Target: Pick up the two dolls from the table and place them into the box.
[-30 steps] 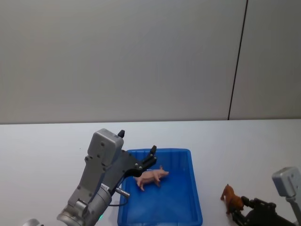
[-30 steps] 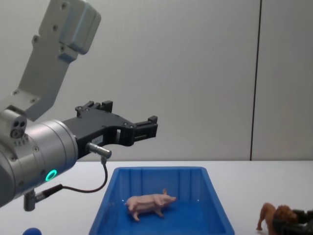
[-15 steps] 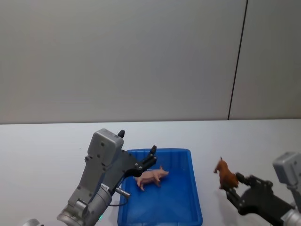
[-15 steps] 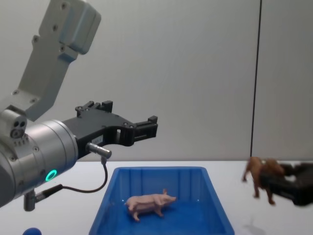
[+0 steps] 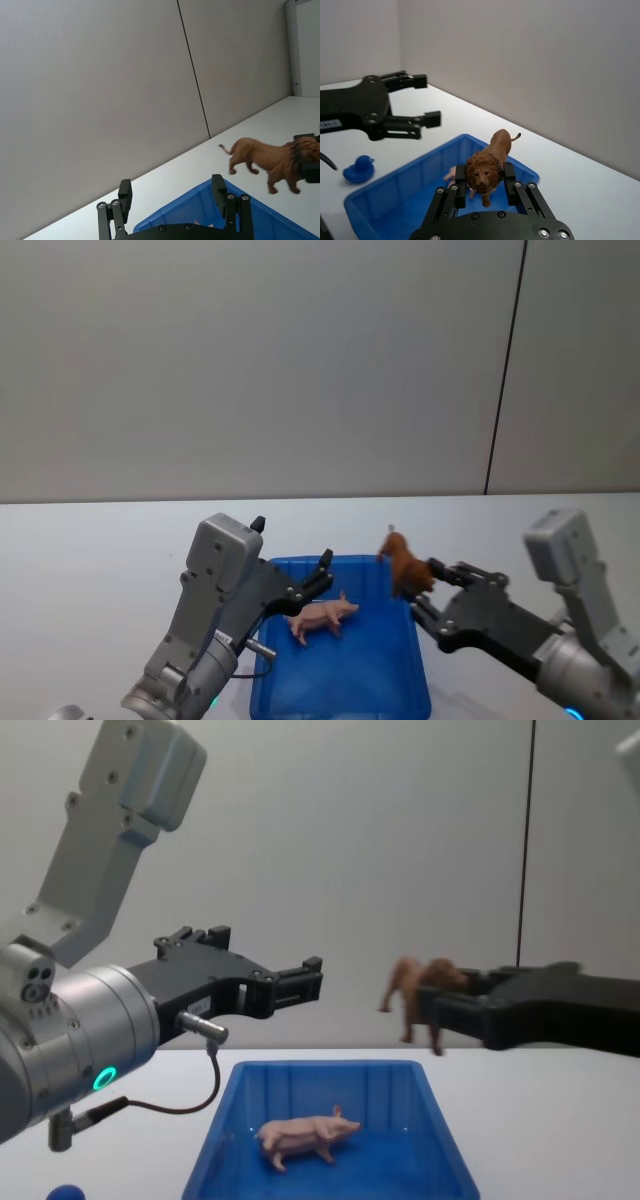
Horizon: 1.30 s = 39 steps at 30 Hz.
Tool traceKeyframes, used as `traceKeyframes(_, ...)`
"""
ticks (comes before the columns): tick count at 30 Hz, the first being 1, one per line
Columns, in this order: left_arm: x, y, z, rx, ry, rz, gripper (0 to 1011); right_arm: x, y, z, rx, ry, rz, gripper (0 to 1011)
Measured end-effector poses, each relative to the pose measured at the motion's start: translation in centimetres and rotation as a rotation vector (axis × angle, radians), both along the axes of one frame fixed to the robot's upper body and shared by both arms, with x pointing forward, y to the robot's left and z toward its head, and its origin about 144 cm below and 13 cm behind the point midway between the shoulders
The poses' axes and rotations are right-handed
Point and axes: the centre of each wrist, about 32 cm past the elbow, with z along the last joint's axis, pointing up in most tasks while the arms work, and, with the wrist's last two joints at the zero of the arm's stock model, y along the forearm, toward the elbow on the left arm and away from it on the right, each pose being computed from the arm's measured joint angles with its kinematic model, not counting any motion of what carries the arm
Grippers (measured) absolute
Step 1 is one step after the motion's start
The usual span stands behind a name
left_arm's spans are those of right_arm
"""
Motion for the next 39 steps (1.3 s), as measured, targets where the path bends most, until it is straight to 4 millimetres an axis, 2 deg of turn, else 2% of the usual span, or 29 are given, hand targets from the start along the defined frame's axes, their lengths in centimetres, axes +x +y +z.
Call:
traceKeyframes(6,0.0,0.0,0.0,0.000,0.000,0.000,1001,1.1,2.0,0.2,0.003,0.015,0.068,446)
traceKeyframes(7,0.0,0.0,0.0,0.000,0.000,0.000,1001,1.4,2.4,0.2,0.001,0.019,0.082,499)
traceKeyframes(8,0.0,0.0,0.0,0.000,0.000,0.000,1001,1.4,2.4,0.2,0.001,0.019,0.082,499)
traceKeyframes(15,0.0,0.0,0.0,0.000,0.000,0.000,1001,2.0,3.4,0.0,-0.011,0.029,0.122,735)
traceKeyframes(18,0.0,0.0,0.0,0.000,0.000,0.000,1001,2.1,3.4,0.0,-0.017,0.029,0.130,785)
traceKeyframes(22,0.0,0.0,0.0,0.000,0.000,0.000,1001,2.0,2.8,-0.2,-0.029,0.026,0.134,931)
traceKeyframes(25,0.0,0.0,0.0,0.000,0.000,0.000,1001,1.7,2.1,-0.4,-0.038,0.022,0.129,998)
traceKeyframes(39,0.0,0.0,0.0,0.000,0.000,0.000,1001,-0.2,-1.5,-1.3,-0.052,0.014,0.057,1001)
